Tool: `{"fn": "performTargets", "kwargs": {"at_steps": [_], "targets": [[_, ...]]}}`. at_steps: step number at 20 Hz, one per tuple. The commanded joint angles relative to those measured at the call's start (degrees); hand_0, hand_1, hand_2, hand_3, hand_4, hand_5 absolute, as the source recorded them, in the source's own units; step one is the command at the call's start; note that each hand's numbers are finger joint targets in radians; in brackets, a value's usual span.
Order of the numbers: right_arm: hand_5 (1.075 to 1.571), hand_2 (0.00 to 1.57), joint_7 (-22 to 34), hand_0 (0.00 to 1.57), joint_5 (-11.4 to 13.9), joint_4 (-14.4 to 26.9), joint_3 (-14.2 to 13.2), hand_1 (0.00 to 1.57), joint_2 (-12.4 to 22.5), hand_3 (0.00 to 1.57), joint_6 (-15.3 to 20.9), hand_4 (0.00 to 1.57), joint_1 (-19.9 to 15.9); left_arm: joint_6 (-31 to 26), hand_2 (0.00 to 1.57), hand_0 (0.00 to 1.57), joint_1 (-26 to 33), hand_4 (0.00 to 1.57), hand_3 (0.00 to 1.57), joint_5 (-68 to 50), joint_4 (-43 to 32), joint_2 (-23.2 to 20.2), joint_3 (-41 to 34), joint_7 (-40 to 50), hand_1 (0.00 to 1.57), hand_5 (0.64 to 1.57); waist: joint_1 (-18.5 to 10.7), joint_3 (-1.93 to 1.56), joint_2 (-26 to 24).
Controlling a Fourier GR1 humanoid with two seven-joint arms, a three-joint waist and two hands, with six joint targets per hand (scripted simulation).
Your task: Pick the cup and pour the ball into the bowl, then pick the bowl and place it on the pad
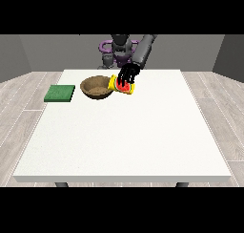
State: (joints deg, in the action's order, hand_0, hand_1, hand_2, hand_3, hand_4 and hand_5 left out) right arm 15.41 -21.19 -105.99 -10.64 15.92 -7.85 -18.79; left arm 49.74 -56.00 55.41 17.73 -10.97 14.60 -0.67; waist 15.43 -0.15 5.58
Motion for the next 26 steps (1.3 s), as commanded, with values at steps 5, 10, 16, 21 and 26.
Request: {"fn": "performTargets", "kwargs": {"at_steps": [5, 10, 16, 21, 26], "targets": [[1.566, 0.00, -1.05, 0.00, 1.86, 5.66, 0.25, 0.00, -1.42, 0.00, 1.26, 0.38, -0.24, -3.09, 1.52, 1.44, -3.74, 0.93, 1.54, 20.16, -8.13, 6.52, 15.34, 14.98, 1.44, 1.484, -2.58, 0.02, -4.32], [1.566, 0.00, -3.76, 0.00, 4.25, 9.75, 1.51, 0.00, -3.09, 0.00, 0.90, 0.38, 3.15, -14.12, 1.57, 1.50, -9.36, 1.02, 1.57, 30.59, -11.50, 9.65, 24.49, 22.88, 1.50, 1.515, -4.49, -0.04, -9.10], [1.566, 0.00, -5.70, 0.00, 3.26, 15.43, -0.93, 0.00, -1.34, 0.00, -1.13, 0.39, 1.61, -24.50, 1.57, 1.50, -4.84, 1.05, 1.57, 34.27, -0.97, 10.90, 29.12, 26.72, 1.50, 1.513, -4.81, 0.10, -10.38], [1.564, 0.00, -5.66, 0.00, 2.61, 13.57, -3.98, 0.00, 1.10, 0.00, -1.31, 0.36, 3.12, -16.89, 1.57, 1.50, -2.44, 1.01, 1.57, 27.89, 1.45, 10.01, 21.22, 22.60, 1.50, 1.520, -8.64, 0.16, -9.34], [1.564, 0.00, -5.57, 0.00, 0.52, 11.70, -4.41, 0.00, 0.90, 0.00, -3.64, 0.36, 8.57, -10.87, 1.47, 1.11, -0.90, 0.95, 1.48, 10.16, 6.97, 1.90, 5.59, 14.36, 1.11, 1.548, -7.95, 0.28, -10.84]]}}
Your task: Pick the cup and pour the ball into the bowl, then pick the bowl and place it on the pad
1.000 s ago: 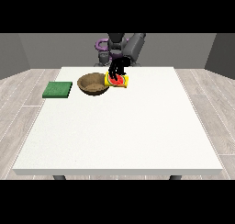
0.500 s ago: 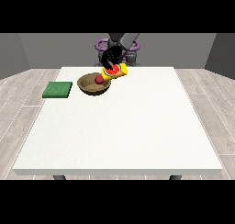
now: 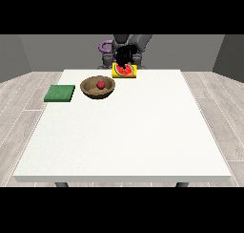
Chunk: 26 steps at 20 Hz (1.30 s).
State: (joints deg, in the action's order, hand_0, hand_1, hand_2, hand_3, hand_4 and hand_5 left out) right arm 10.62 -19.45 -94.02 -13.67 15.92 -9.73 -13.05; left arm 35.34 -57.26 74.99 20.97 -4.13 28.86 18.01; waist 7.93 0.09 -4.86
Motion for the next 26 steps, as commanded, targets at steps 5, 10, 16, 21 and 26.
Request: {"fn": "performTargets", "kwargs": {"at_steps": [5, 10, 16, 21, 26], "targets": [[1.565, 0.00, -0.40, 0.00, -1.05, -3.73, -0.91, 0.00, 0.25, 0.00, -0.97, 0.39, 3.67, 8.89, 1.57, 1.15, 10.25, 0.82, 1.57, -25.65, 10.97, -6.63, -19.08, -17.60, 1.15, 1.570, -2.22, 0.38, 1.51], [1.566, 0.00, 0.12, 0.00, -2.52, -9.97, -1.80, 0.00, 1.34, 0.00, -1.04, 0.40, 2.90, 11.68, 1.57, 1.55, 21.26, 1.31, 1.57, -39.04, 16.82, -7.32, -25.69, -34.08, 1.55, 1.549, 0.21, 0.36, 7.98], [1.565, 0.00, 0.20, 0.00, -0.89, -10.96, -0.29, 0.00, -1.46, 0.00, 1.81, 0.45, 3.42, -2.27, 1.57, 1.37, 21.37, 1.24, 1.57, -60.93, 26.46, 2.44, -34.64, -41.87, 1.37, 1.547, -3.97, 1.46, 7.56], [1.564, 0.00, 0.42, 0.00, 0.13, -12.02, 0.81, 0.00, -4.14, 0.00, 4.40, 0.52, 4.42, -21.09, 0.21, 0.65, 22.03, 0.34, 0.00, -78.09, 31.67, 1.48, -43.11, -49.42, 0.65, 1.566, -8.81, 0.82, 9.99], [1.566, 0.00, 0.76, 0.00, 5.07, -18.35, 5.17, 0.00, -6.56, 0.00, 7.58, 0.50, 5.25, -39.35, 0.00, 0.00, 22.84, 0.00, 0.00, -87.54, 28.61, -7.33, -49.45, -56.08, 0.00, 1.559, -8.07, 0.19, 17.13]]}}
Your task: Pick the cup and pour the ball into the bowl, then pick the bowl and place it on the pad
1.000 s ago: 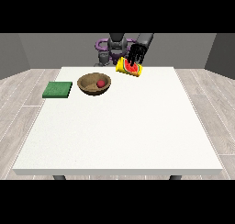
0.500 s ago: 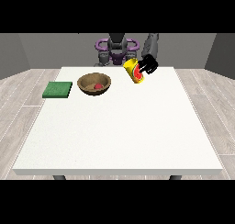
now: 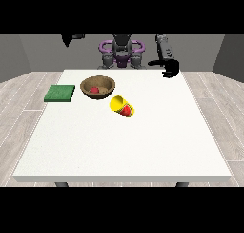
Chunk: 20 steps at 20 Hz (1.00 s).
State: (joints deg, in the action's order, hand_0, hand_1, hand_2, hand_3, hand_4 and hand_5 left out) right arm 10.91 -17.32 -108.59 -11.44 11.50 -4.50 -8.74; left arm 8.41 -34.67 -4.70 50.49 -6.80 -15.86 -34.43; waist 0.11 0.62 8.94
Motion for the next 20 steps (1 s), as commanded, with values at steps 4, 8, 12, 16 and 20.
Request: {"fn": "performTargets", "kwargs": {"at_steps": [4, 8, 12, 16, 20], "targets": [[1.568, 0.00, -0.14, 0.00, 8.92, -4.58, 7.38, 0.00, -5.22, 0.00, 6.67, 0.49, -1.52, -19.76, 0.00, 0.00, -3.96, 0.00, 0.00, -9.78, -4.41, -12.52, -6.41, -0.54, 0.00, 1.547, -0.73, -0.53, 6.68], [1.569, 0.00, -4.21, 0.00, 8.24, 3.19, 5.94, 0.00, -6.39, 0.00, 6.14, 0.48, -2.26, -21.36, 0.00, 0.00, -9.15, 0.00, 0.00, -10.72, -4.34, -19.90, -7.70, 5.87, 0.00, 1.531, -1.14, -0.62, 8.39], [1.568, 0.00, -12.62, 0.00, 6.50, 14.24, 2.23, 0.00, -6.22, 0.00, 3.34, 0.41, -2.57, -21.81, 0.00, 0.00, -11.00, 0.00, 0.00, -9.93, -1.72, -24.31, -6.99, 9.37, 0.00, 1.521, -1.90, -0.71, 9.28], [1.570, 0.00, -17.69, 0.00, 3.85, 24.60, 0.02, 0.00, -6.66, 0.00, 0.87, 0.42, -5.75, -21.76, 0.00, 0.00, -17.17, 0.00, 0.00, -10.42, 0.51, -28.44, -6.59, 16.54, 0.00, 1.523, -2.12, -0.76, 10.53], [1.571, 0.00, -21.52, 0.00, 3.29, 32.60, -1.25, 0.00, -5.13, 0.00, -2.06, 0.34, -7.92, -21.28, 0.00, 0.00, -16.69, 0.00, 0.00, -10.05, 0.66, -29.70, -6.40, 17.31, 0.00, 1.533, -0.20, -0.68, 9.91]]}}
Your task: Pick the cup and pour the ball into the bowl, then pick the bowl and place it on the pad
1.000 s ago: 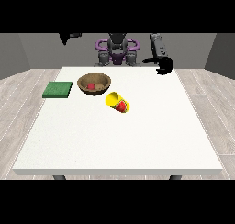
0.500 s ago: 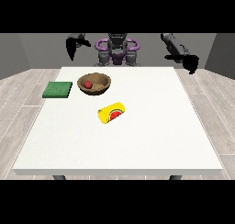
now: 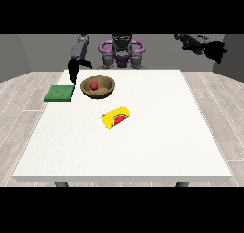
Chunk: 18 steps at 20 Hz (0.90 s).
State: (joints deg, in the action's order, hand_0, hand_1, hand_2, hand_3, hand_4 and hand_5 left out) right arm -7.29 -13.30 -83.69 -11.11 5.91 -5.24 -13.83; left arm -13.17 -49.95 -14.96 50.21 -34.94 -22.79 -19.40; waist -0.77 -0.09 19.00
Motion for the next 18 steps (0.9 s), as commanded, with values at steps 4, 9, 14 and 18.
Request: {"fn": "performTargets", "kwargs": {"at_steps": [4, 9, 14, 18], "targets": [[1.571, 0.00, -8.38, 0.00, -0.88, 16.17, -3.20, 0.00, 1.81, 0.00, -4.21, 0.28, -3.81, -3.21, 0.00, 0.00, -4.34, 0.00, 0.00, -2.28, 1.73, -6.40, -0.81, 6.58, 0.00, 1.548, -0.03, 0.01, 0.70], [1.569, 0.00, -9.59, 0.00, -0.73, 25.77, -4.13, 0.00, 0.57, 0.00, -2.31, 0.35, -9.25, -3.68, 0.00, 0.00, -8.42, 0.00, 0.00, -4.10, 3.89, -8.17, -0.39, 12.02, 0.00, 1.535, -1.85, 0.00, 0.26], [1.571, 0.00, -9.87, 0.00, -1.56, 33.93, -6.57, 0.00, 2.51, 0.00, -1.53, 0.40, -13.04, -3.11, 0.00, 0.00, -7.43, 0.00, 0.00, -5.35, 5.63, -7.50, -0.34, 13.57, 0.00, 1.539, -2.67, 0.03, -0.98], [1.571, 0.00, -12.28, 0.00, -1.04, 35.96, -6.69, 0.00, 3.20, 0.00, -1.70, 0.38, -14.86, -1.68, 0.00, 0.00, -9.57, 0.00, 0.00, -5.47, 6.46, -8.59, -0.78, 13.68, 0.00, 1.528, -2.49, 0.02, 2.44]]}}
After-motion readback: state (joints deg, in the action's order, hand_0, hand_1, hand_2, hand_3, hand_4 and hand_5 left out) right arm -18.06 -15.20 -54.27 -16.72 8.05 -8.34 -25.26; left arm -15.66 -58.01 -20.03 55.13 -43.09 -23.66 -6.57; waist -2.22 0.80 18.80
